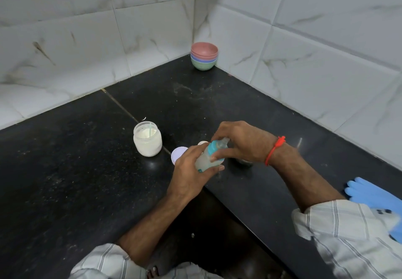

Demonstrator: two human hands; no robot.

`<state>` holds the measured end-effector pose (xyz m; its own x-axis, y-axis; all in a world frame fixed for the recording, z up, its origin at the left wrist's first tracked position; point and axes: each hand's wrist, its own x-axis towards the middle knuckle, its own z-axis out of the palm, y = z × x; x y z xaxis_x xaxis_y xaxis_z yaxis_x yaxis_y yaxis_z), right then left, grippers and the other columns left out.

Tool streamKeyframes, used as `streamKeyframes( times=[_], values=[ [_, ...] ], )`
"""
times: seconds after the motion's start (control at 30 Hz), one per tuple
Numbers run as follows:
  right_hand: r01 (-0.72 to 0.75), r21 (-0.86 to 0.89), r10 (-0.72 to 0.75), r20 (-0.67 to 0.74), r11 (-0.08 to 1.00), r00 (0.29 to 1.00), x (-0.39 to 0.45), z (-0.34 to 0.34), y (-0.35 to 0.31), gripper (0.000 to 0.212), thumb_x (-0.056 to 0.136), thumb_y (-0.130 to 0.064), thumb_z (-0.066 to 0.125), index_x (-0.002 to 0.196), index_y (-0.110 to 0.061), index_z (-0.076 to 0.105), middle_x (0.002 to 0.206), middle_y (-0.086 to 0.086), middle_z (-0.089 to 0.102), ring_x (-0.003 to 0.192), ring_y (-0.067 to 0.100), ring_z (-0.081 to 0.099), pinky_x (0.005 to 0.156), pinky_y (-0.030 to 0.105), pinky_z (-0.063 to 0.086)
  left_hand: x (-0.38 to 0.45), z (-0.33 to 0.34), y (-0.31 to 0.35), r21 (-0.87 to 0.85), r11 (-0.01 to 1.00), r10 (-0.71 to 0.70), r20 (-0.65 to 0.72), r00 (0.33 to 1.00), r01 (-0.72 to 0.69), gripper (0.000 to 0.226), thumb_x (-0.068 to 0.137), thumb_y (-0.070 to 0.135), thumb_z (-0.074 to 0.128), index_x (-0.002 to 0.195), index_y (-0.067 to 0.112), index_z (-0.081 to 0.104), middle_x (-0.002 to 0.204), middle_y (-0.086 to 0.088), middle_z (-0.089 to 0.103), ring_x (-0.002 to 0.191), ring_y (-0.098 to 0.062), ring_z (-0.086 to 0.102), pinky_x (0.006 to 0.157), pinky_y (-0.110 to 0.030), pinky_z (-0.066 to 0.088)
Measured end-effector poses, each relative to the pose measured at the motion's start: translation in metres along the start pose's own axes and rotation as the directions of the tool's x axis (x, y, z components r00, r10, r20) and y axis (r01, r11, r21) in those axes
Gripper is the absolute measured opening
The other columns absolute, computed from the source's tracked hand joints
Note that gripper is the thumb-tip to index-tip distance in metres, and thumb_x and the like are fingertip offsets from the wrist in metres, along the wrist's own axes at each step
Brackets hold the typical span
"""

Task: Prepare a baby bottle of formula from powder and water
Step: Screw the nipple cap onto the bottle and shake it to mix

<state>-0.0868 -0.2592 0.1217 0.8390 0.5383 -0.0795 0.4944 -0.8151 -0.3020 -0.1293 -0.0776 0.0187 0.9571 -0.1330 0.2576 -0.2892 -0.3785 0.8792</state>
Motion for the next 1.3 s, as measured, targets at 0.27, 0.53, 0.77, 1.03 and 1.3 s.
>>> streamKeyframes(
  times=[0.27, 0.53, 0.77, 1.03, 1.3],
  values=[
    [-0.354, 0.306, 0.454, -0.374, 0.884, 0.809, -0.008, 0.012, -0.008, 0.098, 0.076, -0.094, 0.007, 0.067, -0.018, 0.068, 0.067, 0.002, 0.067, 0.068, 0.023, 0.064, 0.065, 0.038, 0.05, 0.01, -0.003, 0.013, -0.045, 0.999, 0.006, -0.026, 1.0, -0.007, 0.059, 0.072, 0.039, 0.088, 0.126, 0.029, 0.065, 0.119, 0.016, 0.065, 0.11, 0.001, 0.06, 0.089, -0.008, 0.046],
    [0.08, 0.953, 0.344, -0.182, 0.292, 0.921, -0.019, 0.049, -0.021, 0.065, 0.094, -0.063, 0.048, 0.153, -0.036, 0.037, 0.146, -0.001, 0.059, 0.139, 0.017, 0.052, 0.116, 0.046, 0.038, 0.023, -0.007, 0.006, 0.003, 0.998, -0.058, -0.039, 0.998, 0.058, 0.07, 0.074, 0.046, 0.084, 0.137, 0.031, 0.056, 0.127, 0.019, 0.06, 0.112, 0.001, 0.058, 0.093, -0.017, 0.049],
    [0.105, 0.873, 0.509, -0.371, 0.476, 0.777, -0.035, 0.048, -0.023, 0.037, 0.102, -0.025, 0.058, 0.138, -0.015, 0.058, 0.125, 0.002, 0.072, 0.12, 0.009, 0.066, 0.099, 0.025, 0.052, 0.026, -0.007, 0.008, 0.005, 0.999, -0.038, 0.003, 0.999, 0.038, 0.068, 0.073, 0.043, 0.085, 0.135, 0.03, 0.059, 0.127, 0.016, 0.062, 0.115, -0.003, 0.059, 0.095, -0.019, 0.051],
    [0.081, 0.833, 0.25, -0.255, 0.547, 0.934, -0.029, 0.039, -0.001, 0.058, 0.097, -0.015, 0.063, 0.151, -0.013, 0.043, 0.14, 0.003, 0.06, 0.132, 0.018, 0.056, 0.107, 0.037, 0.05, 0.021, -0.005, 0.01, -0.102, 0.991, -0.069, 0.202, 0.977, 0.091, 0.063, 0.076, 0.045, 0.083, 0.133, 0.037, 0.059, 0.123, 0.019, 0.064, 0.109, -0.006, 0.062, 0.082, -0.022, 0.053],
    [0.106, 0.922, 0.157, -0.175, 0.372, 0.972, -0.022, 0.044, -0.004, 0.058, 0.092, -0.009, 0.065, 0.147, -0.007, 0.046, 0.139, 0.013, 0.063, 0.128, 0.03, 0.061, 0.105, 0.044, 0.052, 0.017, -0.012, 0.008, -0.218, 0.961, -0.092, 0.323, 0.942, 0.168, 0.053, 0.086, 0.029, 0.079, 0.135, 0.027, 0.058, 0.122, 0.013, 0.069, 0.116, -0.003, 0.063, 0.094, -0.02, 0.052]
  ],
)
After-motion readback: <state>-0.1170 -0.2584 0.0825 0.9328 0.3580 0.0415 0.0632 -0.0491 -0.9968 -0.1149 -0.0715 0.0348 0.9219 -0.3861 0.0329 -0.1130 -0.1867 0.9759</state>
